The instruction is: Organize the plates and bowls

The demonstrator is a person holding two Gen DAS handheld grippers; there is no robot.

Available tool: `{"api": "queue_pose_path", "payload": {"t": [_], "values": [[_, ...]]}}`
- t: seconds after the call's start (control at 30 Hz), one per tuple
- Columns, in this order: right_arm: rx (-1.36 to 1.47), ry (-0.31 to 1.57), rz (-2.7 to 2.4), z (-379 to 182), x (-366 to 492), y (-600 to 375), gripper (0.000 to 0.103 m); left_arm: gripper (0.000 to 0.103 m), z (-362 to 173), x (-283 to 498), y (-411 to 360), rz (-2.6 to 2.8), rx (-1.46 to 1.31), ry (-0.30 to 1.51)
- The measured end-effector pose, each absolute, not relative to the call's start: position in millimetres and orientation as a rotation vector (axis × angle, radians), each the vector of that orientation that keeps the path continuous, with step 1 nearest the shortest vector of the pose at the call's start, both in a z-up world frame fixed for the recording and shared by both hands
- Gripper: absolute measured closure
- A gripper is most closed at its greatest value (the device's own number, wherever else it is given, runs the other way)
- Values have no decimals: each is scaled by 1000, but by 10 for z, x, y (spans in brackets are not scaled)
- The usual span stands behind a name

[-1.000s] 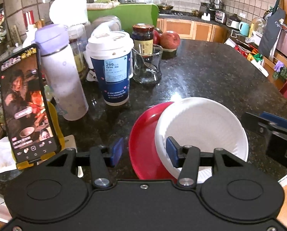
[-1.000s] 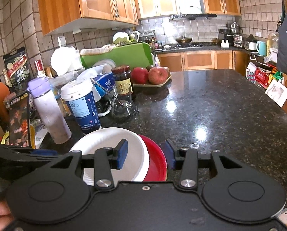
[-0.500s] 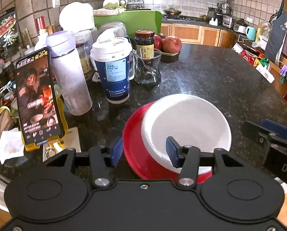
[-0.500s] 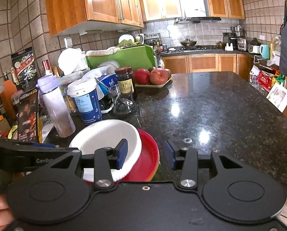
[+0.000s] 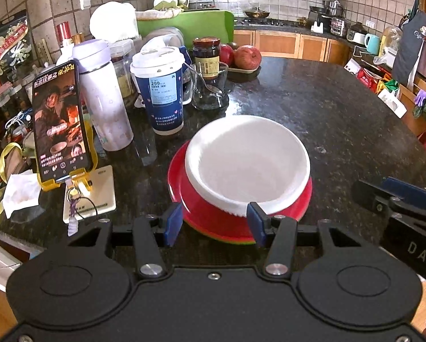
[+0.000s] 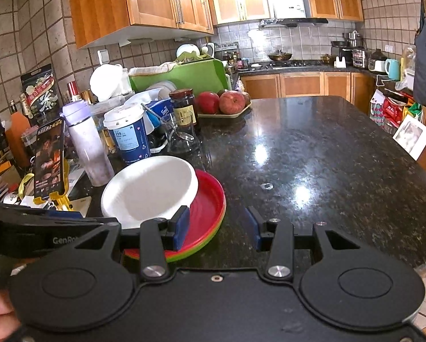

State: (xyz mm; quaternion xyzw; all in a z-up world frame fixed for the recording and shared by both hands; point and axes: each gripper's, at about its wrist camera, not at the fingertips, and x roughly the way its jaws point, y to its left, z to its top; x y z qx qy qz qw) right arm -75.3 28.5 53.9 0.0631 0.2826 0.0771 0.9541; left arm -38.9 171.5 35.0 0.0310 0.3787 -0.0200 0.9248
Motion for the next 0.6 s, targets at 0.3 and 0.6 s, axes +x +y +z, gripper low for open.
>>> {"api": "queue_pose_path", "payload": {"t": [0.3, 0.6], "values": [[128, 558, 166, 581, -883, 281, 58, 46, 381, -558, 1674, -23, 75, 748], [106, 538, 187, 630, -981, 345, 58, 46, 381, -646, 1699, -3, 67, 736]]}}
